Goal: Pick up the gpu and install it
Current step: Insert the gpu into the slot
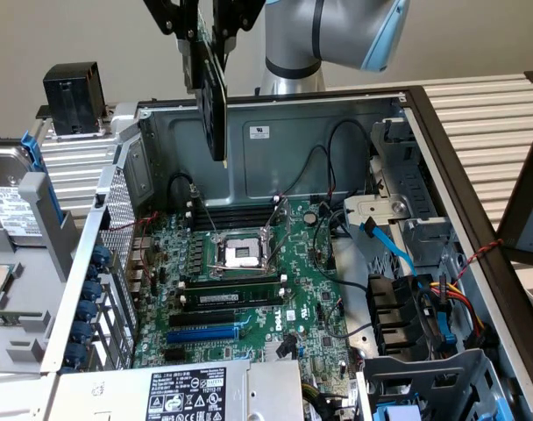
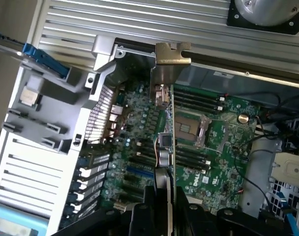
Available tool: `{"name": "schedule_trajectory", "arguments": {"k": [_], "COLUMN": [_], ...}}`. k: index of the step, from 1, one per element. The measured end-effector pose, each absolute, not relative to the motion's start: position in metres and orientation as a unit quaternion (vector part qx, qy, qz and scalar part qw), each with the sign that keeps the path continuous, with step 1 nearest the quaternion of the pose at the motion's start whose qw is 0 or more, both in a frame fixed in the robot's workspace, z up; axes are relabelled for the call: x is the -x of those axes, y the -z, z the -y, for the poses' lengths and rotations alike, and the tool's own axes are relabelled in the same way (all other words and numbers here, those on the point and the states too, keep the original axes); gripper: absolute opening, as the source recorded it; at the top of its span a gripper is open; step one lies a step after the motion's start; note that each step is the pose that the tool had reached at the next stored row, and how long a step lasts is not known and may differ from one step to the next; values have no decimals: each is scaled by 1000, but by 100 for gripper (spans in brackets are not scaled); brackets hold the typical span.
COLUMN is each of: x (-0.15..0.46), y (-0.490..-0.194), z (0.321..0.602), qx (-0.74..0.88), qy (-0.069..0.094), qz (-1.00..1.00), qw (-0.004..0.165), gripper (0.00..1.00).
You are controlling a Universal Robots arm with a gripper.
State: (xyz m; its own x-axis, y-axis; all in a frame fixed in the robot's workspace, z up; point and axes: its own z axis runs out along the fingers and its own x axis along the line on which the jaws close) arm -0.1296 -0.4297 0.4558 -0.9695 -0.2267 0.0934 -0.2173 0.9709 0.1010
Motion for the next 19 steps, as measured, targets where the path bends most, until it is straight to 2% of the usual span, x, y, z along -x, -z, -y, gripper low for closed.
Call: {"name": "schedule_trajectory", "arguments": {"k": [12,19], "x": [130,130], "y": [-450,-444], "z": [430,430], "qx": [-220,-282], "qy": [37,34], "qz": [974,958], "qw": [40,40], "gripper": [27,27]}}
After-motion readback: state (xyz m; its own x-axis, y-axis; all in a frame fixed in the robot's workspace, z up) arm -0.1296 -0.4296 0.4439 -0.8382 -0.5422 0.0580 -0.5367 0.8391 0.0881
